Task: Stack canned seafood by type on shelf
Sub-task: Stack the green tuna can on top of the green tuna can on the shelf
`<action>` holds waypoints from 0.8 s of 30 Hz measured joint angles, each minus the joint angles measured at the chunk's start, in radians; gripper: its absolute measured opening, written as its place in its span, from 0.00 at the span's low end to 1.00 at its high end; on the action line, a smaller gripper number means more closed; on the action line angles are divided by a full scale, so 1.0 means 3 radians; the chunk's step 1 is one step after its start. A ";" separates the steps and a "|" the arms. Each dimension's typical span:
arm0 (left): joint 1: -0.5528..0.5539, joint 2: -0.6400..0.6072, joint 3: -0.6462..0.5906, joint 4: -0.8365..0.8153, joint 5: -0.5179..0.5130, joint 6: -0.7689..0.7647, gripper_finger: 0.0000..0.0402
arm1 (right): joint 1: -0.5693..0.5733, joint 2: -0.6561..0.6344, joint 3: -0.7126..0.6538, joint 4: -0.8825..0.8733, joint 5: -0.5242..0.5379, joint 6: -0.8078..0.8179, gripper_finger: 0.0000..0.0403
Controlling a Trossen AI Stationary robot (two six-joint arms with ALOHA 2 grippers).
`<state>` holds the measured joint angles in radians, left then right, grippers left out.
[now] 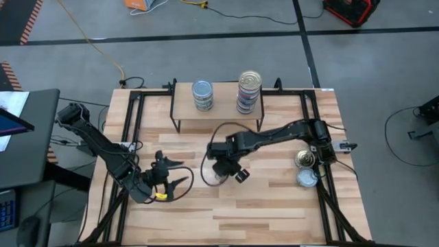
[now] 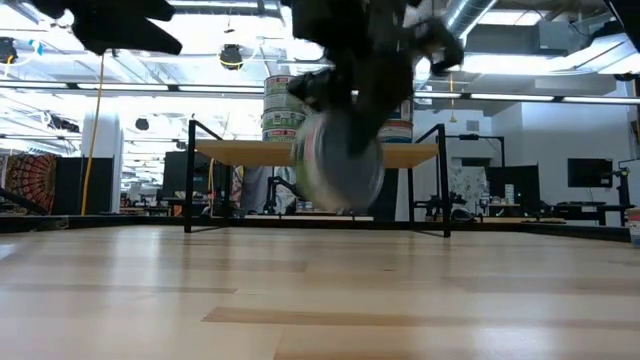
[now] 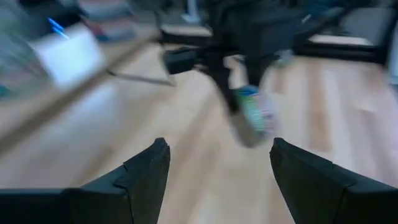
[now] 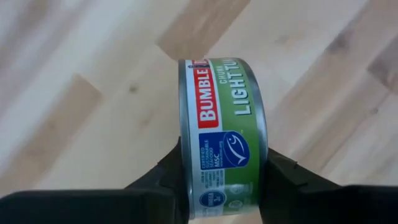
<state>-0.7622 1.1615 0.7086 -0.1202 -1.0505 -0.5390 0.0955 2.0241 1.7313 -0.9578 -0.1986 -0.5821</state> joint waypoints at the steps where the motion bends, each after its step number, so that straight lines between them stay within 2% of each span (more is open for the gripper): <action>1: 0.0002 -0.0016 0.0000 0.0001 -0.0148 0.0105 0.66 | -0.0037 -0.0044 0.0063 -0.0076 -0.0079 0.0073 0.38; 6: 0.0006 -0.0108 0.0000 0.0011 -0.0783 0.0791 0.66 | -0.0266 -0.0310 0.0312 -0.0233 -0.0142 0.0179 0.40; 9: 0.0114 -0.0137 0.0000 0.0056 -0.0791 0.1279 0.66 | -0.0442 -0.0458 0.0479 -0.0203 -0.0161 0.0412 0.40; 11: 0.0237 -0.0136 0.0000 0.0132 -0.0687 0.1739 0.66 | -0.0570 -0.0545 0.0565 -0.0183 -0.0309 0.0657 0.39; 17: 0.0427 0.0017 0.0000 0.0446 -0.0533 0.3864 0.66 | -0.0821 -0.0738 0.0607 -0.0081 -0.0952 0.1355 0.40; 21: 0.0477 0.0180 0.0000 0.1028 -0.0797 0.5349 0.66 | -0.0874 -0.0797 0.0607 -0.0105 -0.1019 0.1757 0.40; 24: 0.0511 0.0303 0.0014 0.1466 -0.0682 0.6225 0.66 | -0.0874 -0.0798 0.0607 -0.0114 -0.1043 0.2016 0.39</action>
<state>-0.6088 1.2525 0.7128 0.3198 -1.2551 1.3285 -0.1669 1.7847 1.9134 -0.9920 -0.5116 0.0228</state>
